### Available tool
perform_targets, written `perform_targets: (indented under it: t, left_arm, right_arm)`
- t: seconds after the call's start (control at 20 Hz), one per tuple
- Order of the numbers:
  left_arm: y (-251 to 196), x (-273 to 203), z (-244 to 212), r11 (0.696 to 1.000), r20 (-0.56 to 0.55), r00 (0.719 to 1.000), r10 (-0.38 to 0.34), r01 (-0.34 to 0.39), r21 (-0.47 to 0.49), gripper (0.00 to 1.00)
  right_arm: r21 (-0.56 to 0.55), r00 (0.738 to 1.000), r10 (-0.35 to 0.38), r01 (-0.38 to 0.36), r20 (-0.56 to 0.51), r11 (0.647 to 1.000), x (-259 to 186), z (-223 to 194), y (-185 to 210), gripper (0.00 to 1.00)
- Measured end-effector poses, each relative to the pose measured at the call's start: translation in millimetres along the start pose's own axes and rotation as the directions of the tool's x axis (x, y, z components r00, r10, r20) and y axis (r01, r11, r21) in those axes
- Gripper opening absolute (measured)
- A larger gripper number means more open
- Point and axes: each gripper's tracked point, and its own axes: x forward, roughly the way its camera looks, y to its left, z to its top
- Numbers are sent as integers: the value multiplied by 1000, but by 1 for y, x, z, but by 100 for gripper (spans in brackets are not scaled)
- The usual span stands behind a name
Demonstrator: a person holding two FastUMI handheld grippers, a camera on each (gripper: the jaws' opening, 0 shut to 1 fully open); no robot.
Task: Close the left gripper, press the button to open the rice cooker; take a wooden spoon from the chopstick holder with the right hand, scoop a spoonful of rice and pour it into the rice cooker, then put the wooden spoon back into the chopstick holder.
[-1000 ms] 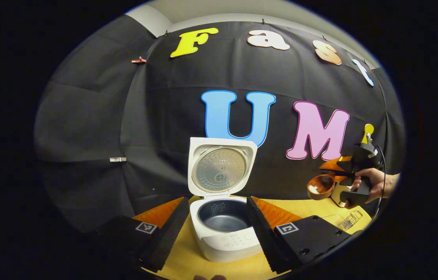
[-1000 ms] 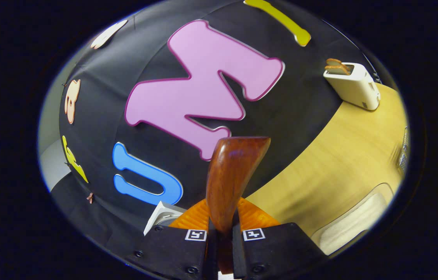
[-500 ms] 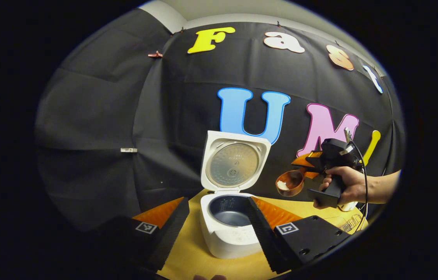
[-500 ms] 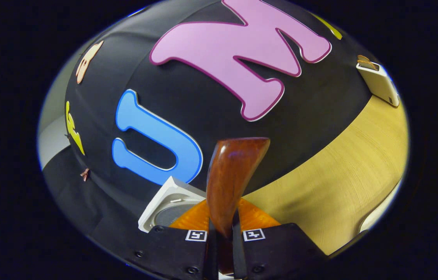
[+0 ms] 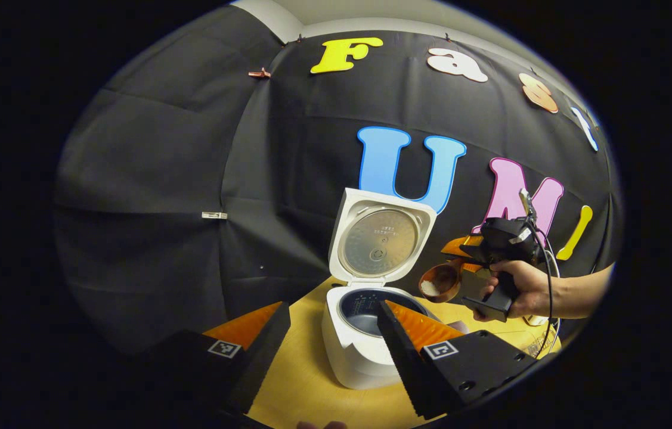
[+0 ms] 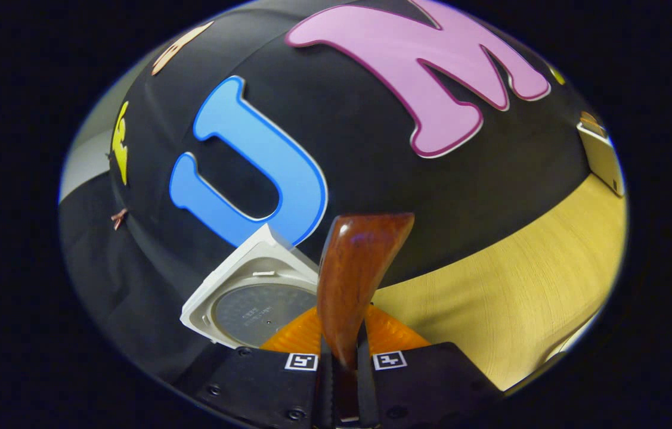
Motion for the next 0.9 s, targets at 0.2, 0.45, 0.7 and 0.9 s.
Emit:
perform_targets:
  t: [0.2, 0.45, 0.7, 0.9]
  left_arm:
    - [4, -4, -8, 1000, -16, 1000, 14, -14, -4, 95]
    - [9, -11, -23, 999, -42, 998, 38, -39, -28, 95]
    - [11, -15, -25, 998, -42, 998, 54, -55, -25, 95]
    - [15, -15, -26, 998, -41, 997, 63, -64, -27, 95]
  right_arm:
    - [-141, 999, 21, -25, -29, 990, 12, -18, 11, 18]
    - [-343, 994, 72, -97, -85, 934, 20, -46, 31, 19]
    - [-440, 987, 92, -143, -135, 886, 27, -66, 42, 19]
    - [-546, 981, 107, -179, -161, 819, 29, -78, 50, 19]
